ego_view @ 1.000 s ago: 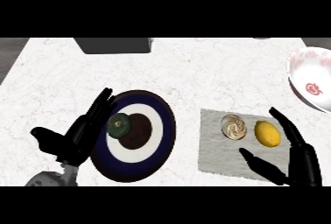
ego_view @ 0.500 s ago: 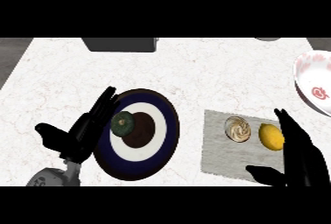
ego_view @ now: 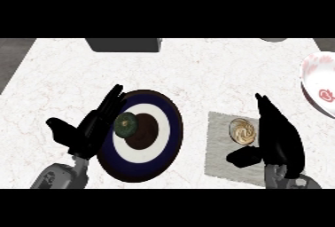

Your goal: Pick the cupcake from the placemat and place it in the bowl

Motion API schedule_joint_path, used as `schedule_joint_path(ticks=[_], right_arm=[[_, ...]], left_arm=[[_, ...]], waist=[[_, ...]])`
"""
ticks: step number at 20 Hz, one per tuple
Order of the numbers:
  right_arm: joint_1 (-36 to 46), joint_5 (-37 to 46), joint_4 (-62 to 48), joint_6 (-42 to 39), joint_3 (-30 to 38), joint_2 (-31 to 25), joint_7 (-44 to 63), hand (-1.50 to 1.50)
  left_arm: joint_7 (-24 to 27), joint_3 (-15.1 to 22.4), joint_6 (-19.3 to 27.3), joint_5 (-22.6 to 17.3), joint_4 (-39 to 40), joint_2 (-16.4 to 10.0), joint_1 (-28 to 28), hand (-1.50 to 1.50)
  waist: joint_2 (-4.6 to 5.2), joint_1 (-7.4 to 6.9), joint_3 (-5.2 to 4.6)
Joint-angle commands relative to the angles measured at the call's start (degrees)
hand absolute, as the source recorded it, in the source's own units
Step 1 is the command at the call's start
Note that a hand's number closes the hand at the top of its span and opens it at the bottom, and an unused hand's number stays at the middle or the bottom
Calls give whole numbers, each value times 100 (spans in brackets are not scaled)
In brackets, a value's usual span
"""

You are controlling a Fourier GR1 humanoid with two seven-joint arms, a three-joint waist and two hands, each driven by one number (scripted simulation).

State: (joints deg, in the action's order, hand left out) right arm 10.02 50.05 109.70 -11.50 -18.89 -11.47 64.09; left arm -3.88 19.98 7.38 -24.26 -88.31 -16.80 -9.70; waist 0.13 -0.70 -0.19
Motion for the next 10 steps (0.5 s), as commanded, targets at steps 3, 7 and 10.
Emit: schedule_joint_path(ticks=[3, 7, 10], right_arm=[[722, 45, -719, -887, 300, 535, 1381, -150], [895, 34, -1202, -1121, 475, 720, 1405, -150], [646, -207, -955, -1466, 735, 606, 1277, -150]], left_arm=[[-120, -15, -23, 74, -88, -25, 4, 0], [-212, 29, 102, 114, -223, 107, 12, 0], [120, -71, -5, 156, 277, 242, -46, 0]], waist=[[-5, -16, 9], [-10, -27, 12], [-8, 112, 8]])
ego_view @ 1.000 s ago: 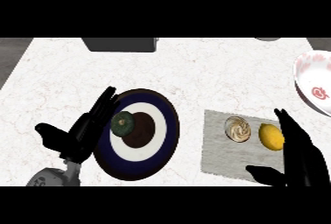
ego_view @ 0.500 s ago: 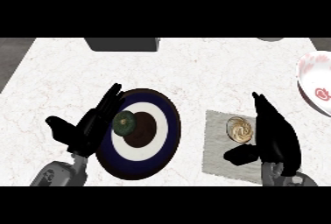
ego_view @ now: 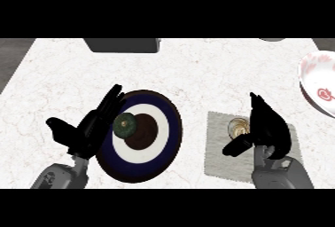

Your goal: Pick the cupcake from the placemat and place it in the bowl

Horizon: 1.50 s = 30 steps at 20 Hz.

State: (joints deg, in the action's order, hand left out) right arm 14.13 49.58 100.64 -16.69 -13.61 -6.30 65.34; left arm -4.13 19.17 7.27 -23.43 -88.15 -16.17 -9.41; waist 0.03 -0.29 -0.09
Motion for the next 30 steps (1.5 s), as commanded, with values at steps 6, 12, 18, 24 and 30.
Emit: schedule_joint_path(ticks=[6, 12, 18, 24, 30], right_arm=[[80, 82, -561, -698, 301, 206, 557, -150], [404, 652, -1138, -407, 172, 615, 644, -150], [227, 720, -1202, -334, 218, 624, 492, -150], [-70, 990, -1358, -58, 388, 627, 64, -150], [208, 1015, -1966, 353, 530, 628, -96, -150]], left_arm=[[-314, -190, -121, -33, -92, 21, -190, 0], [-187, -105, 0, 232, -31, 284, -89, 0], [68, -240, -244, 311, 187, 422, 47, 0], [265, -439, -602, 342, 223, 317, 312, 0], [-100, -575, -648, 462, 414, 453, -84, 0]], waist=[[-3, 26, 8], [-2, 0, 8], [-3, 19, 8], [-2, 19, 8], [5, 21, 9]])
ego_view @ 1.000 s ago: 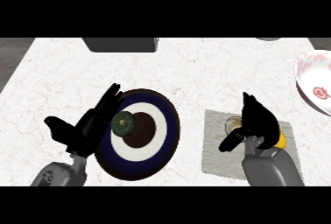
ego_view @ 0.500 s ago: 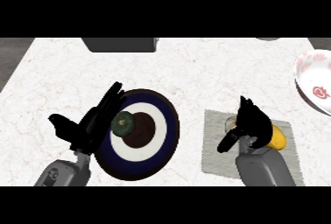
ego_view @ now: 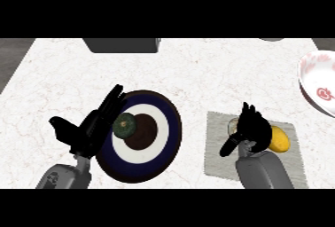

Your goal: Pick the cupcake from the placemat and place it in the bowl

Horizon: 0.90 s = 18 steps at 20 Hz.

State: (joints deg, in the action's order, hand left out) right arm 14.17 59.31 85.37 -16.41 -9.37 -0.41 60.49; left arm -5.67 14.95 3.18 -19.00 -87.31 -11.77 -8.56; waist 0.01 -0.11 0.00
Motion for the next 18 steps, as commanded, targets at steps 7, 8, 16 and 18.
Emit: schedule_joint_path(ticks=[7, 8, 16, 18], right_arm=[[-34, 49, -326, 292, 340, -166, -182, -150], [-207, 85, -331, 681, 277, -38, -349, 150], [165, 304, -759, 607, 149, -106, -769, 150], [320, 126, -853, 484, 348, -306, -1058, 150]], left_arm=[[-100, -453, -356, 110, 13, 114, 44, 0], [-125, -422, -489, 120, -191, 48, 190, 0], [-612, -576, -440, 324, -598, 292, 170, 0], [-854, -775, -474, 209, -361, 275, -247, 0]], waist=[[0, 15, -1], [-1, 10, 0], [-4, 0, 0], [-1, 7, 0]])
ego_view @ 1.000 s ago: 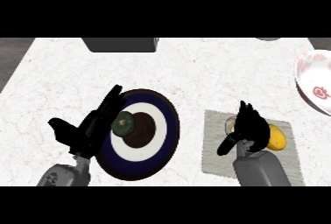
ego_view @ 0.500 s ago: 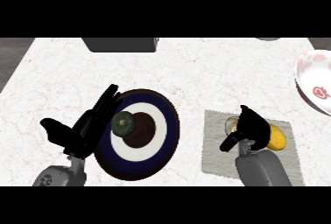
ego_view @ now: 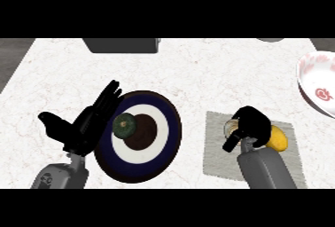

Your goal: Pick the cupcake from the placemat and place it in the bowl

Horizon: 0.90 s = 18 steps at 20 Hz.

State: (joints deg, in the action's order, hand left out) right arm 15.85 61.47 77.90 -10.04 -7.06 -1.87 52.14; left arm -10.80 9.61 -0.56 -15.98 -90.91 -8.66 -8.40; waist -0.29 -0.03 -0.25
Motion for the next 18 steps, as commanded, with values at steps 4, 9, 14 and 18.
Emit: schedule_joint_path(ticks=[4, 9, 14, 18], right_arm=[[415, 195, -352, -100, 36, -91, 14, 150], [100, 272, -282, -2, -251, -253, -572, 150], [-85, -48, -397, -159, -13, -1313, -2027, 150], [-527, 281, 1253, -672, -276, -1272, -1219, 150]], left_arm=[[-275, 203, 255, 351, -533, 319, 279, 0], [290, 69, -173, 364, 61, 318, 285, 0], [441, 125, -36, 526, 175, 443, 342, 0], [137, -218, -202, 315, 206, 288, 36, 0]], waist=[[25, -24, 25], [27, -10, 25], [35, -22, 26], [17, 37, 22]])
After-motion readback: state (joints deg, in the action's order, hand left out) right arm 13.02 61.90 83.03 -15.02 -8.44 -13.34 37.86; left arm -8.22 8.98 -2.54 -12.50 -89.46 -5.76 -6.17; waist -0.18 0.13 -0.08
